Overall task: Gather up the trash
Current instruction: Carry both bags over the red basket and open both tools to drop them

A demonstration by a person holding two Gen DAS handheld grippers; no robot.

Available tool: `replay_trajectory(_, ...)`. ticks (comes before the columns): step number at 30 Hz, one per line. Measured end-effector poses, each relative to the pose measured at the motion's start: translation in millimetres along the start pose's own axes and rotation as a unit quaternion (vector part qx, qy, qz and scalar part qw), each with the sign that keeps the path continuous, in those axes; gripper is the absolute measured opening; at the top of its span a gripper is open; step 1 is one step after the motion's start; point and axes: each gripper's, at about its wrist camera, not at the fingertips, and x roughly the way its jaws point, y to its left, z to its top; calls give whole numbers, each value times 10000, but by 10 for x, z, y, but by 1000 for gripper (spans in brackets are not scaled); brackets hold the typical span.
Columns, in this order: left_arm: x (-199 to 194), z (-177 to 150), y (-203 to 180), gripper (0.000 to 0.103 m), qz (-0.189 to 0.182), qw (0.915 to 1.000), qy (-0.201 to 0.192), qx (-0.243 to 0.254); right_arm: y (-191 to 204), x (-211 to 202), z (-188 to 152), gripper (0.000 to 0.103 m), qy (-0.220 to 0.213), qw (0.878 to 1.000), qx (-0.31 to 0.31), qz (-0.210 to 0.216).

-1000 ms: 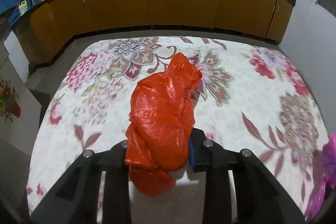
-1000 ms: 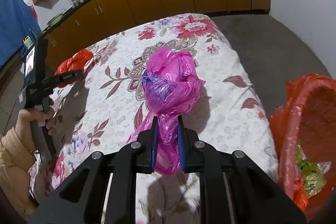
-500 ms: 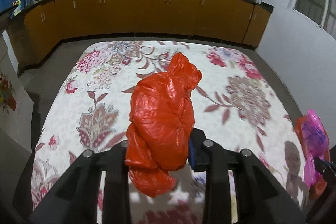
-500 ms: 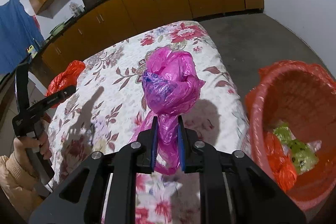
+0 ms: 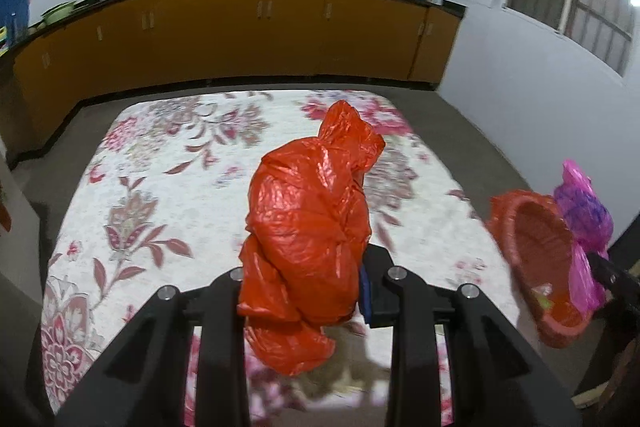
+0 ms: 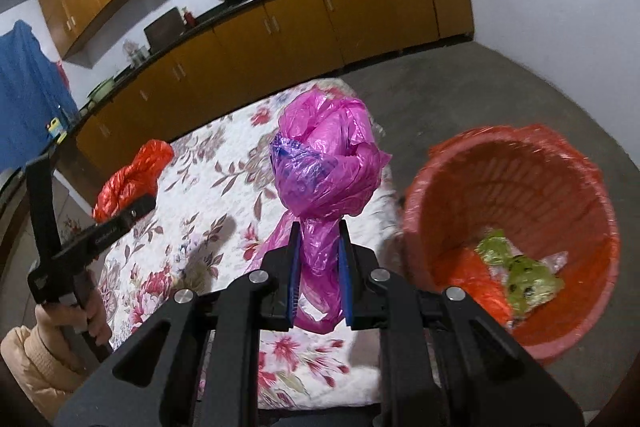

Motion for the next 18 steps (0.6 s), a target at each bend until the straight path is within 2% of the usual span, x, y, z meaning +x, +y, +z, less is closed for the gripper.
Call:
replay_trajectory(10, -287, -50, -599, 30, -541, 9973, -179, 472, -356, -490, 60, 17, -529, 9972, 160, -500)
replay_trajectory(18, -435, -101, -1154, 30, -1112, 9903, -210, 804, -763, -772, 87, 17, -835, 9911, 510, -900)
